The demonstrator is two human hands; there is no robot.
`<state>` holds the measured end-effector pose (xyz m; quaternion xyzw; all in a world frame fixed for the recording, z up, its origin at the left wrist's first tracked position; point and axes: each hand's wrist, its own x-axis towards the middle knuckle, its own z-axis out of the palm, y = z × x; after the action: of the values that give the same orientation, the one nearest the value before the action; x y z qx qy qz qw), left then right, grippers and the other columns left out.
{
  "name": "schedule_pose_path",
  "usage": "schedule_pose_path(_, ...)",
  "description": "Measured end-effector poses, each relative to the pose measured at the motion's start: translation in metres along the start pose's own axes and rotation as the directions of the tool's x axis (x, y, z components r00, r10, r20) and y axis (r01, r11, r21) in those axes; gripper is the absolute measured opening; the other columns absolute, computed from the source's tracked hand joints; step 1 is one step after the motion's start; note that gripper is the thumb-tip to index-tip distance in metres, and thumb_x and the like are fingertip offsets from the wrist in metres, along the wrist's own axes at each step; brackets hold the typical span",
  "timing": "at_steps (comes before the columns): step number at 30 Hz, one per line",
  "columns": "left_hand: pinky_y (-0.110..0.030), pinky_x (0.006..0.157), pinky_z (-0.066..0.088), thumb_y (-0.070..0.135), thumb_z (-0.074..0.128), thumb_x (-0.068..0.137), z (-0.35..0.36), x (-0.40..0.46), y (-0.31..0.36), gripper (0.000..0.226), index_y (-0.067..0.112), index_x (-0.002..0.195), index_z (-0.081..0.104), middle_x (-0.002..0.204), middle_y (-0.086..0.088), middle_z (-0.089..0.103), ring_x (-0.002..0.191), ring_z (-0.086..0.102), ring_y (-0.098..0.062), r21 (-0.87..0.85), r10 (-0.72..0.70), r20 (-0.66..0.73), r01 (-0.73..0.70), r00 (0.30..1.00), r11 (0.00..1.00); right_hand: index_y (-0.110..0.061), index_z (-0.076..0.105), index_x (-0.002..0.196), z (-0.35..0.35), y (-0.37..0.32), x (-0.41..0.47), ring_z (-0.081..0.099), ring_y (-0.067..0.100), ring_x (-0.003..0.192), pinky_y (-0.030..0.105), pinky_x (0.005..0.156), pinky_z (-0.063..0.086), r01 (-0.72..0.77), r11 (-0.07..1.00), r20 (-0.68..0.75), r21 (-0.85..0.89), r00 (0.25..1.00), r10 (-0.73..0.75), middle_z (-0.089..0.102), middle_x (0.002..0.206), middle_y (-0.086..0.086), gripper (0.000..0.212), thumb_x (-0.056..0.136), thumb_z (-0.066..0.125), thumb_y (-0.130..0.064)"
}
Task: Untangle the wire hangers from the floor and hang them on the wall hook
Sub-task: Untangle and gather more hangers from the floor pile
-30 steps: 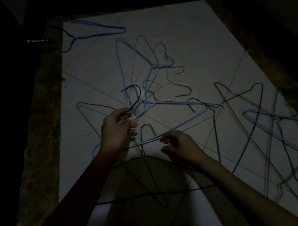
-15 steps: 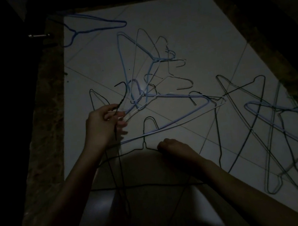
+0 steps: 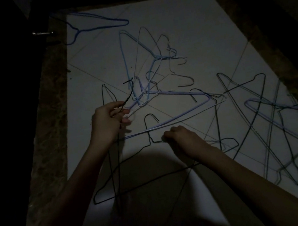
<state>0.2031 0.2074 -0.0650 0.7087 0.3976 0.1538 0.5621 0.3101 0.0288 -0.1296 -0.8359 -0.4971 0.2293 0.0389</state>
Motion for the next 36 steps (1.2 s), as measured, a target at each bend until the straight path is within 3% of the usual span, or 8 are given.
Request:
schedule_pose_path(11,-0.008,0.042,0.042,-0.006,0.043,0.093,0.001,-0.006,0.006,0.033,0.001,0.124,0.055,0.101,-0.013,0.063,0.049,0.059,0.004,-0.027,-0.007,0.017,0.007,1.0,1.0,-0.013,0.059,0.108,0.007,0.009,-0.006,0.049,0.028,0.099,0.033,0.074,0.04,0.012,0.998,0.034,0.067,0.999,-0.014,0.055,0.103,0.01,0.03,0.083,0.048,0.001)
schedule_pose_path(16,-0.008,0.043,0.042,-0.007,0.043,0.093,0.002,-0.004,0.003,0.033,0.0,0.123,0.055,0.098,-0.011,0.063,0.048,0.059,0.004,-0.013,-0.013,0.018,0.014,1.0,1.0,-0.012,0.059,0.101,0.003,0.017,0.003,0.049,0.025,0.093,0.031,0.069,0.037,0.04,0.998,0.114,0.043,0.993,-0.045,0.054,0.095,0.01,0.026,0.082,0.049,0.002)
schedule_pose_path(21,-0.008,0.047,0.044,-0.007,0.045,0.092,0.002,-0.001,0.0,0.033,0.001,0.122,0.056,0.097,-0.011,0.065,0.05,0.059,0.004,0.015,0.007,0.015,-0.007,1.0,1.0,-0.017,0.061,0.093,-0.008,0.022,0.01,0.052,0.025,0.096,0.034,0.08,0.045,0.06,0.997,0.204,0.039,0.977,-0.067,0.057,0.101,0.007,0.022,0.082,0.052,0.0)
schedule_pose_path(25,-0.007,0.049,0.044,-0.005,0.046,0.092,0.003,-0.001,-0.003,0.032,0.003,0.121,0.057,0.096,-0.008,0.065,0.051,0.06,0.005,0.026,0.012,0.025,-0.013,1.0,1.0,-0.022,0.062,0.076,-0.01,0.024,0.011,0.055,0.024,0.093,0.029,0.067,0.038,0.045,0.998,0.213,-0.049,0.976,-0.034,0.057,0.095,0.002,0.02,0.075,0.057,-0.002)
schedule_pose_path(27,-0.008,0.046,0.044,-0.005,0.047,0.092,0.004,-0.003,-0.005,0.031,0.005,0.118,0.058,0.095,-0.009,0.065,0.05,0.06,0.003,0.013,-0.005,0.031,0.005,0.999,1.0,-0.02,0.064,0.084,-0.006,0.024,0.008,0.055,0.025,0.096,0.03,0.068,0.039,0.031,0.999,0.157,-0.023,0.987,-0.027,0.056,0.099,0.002,0.022,0.076,0.057,0.0)
schedule_pose_path(32,-0.01,0.044,0.043,-0.005,0.052,0.089,0.01,-0.002,-0.02,0.023,0.005,0.108,0.062,0.092,-0.016,0.065,0.065,0.061,-0.016,0.065,-0.031,0.05,0.028,0.998,0.997,-0.017,0.059,0.121,0.004,0.02,0.006,0.051,0.026,0.11,0.035,0.086,0.044,-0.06,0.979,-0.05,0.197,0.996,0.071,0.055,0.12,0.008,0.033,0.092,0.046,-0.01)
schedule_pose_path(35,-0.03,0.062,0.056,-0.009,0.046,0.091,0.016,-0.001,-0.035,0.025,0.01,0.091,0.063,0.095,-0.027,0.065,0.07,0.06,-0.028,0.074,-0.094,0.12,0.085,0.988,0.994,-0.016,0.053,0.128,0.011,0.018,0.007,0.049,0.025,0.115,0.034,0.092,0.042,-0.084,0.957,-0.073,0.278,0.991,0.108,0.053,0.124,0.009,0.035,0.093,0.046,-0.011)
schedule_pose_path(36,-0.036,0.067,0.053,-0.009,0.047,0.091,0.017,-0.001,-0.039,0.027,0.012,0.086,0.062,0.095,-0.03,0.064,0.068,0.058,-0.028,0.072,-0.108,0.135,0.099,0.985,0.993,-0.015,0.052,0.129,0.013,0.018,0.008,0.049,0.026,0.115,0.034,0.093,0.041,-0.091,0.952,-0.069,0.293,0.991,0.117,0.053,0.125,0.01,0.036,0.093,0.047,-0.011)
